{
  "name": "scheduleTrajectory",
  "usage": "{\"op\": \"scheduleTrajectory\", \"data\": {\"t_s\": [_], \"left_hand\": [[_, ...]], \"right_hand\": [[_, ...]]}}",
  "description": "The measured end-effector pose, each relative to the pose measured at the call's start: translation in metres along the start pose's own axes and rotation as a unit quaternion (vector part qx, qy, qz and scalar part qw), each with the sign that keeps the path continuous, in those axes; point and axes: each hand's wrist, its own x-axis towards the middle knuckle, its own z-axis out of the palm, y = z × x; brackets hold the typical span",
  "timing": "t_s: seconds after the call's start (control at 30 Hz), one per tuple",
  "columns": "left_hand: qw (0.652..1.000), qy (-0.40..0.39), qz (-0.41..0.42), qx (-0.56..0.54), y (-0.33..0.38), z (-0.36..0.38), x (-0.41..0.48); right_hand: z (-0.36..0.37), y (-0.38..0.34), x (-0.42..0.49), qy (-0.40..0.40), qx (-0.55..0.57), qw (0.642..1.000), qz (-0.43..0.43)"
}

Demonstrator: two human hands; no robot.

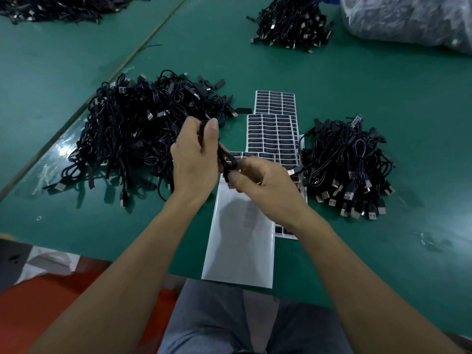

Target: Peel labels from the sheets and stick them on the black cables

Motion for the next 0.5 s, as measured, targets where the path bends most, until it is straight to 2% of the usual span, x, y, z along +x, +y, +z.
{"op": "scheduleTrajectory", "data": {"t_s": [0.17,0.23,0.37,0.5], "left_hand": [[0.983,-0.001,-0.088,-0.162,0.0,0.002,0.001],[0.974,-0.004,-0.114,-0.197,-0.001,0.0,0.001],[0.969,-0.03,-0.144,-0.196,-0.006,-0.004,0.003],[0.967,-0.057,-0.153,-0.195,-0.012,-0.003,-0.001]], "right_hand": [[-0.001,-0.003,0.0,-0.007,0.048,0.999,-0.014],[-0.003,-0.001,-0.001,0.025,0.034,0.999,-0.019],[-0.008,0.007,-0.002,0.126,0.048,0.991,-0.008],[-0.012,0.009,-0.001,0.14,0.081,0.987,0.0]]}}
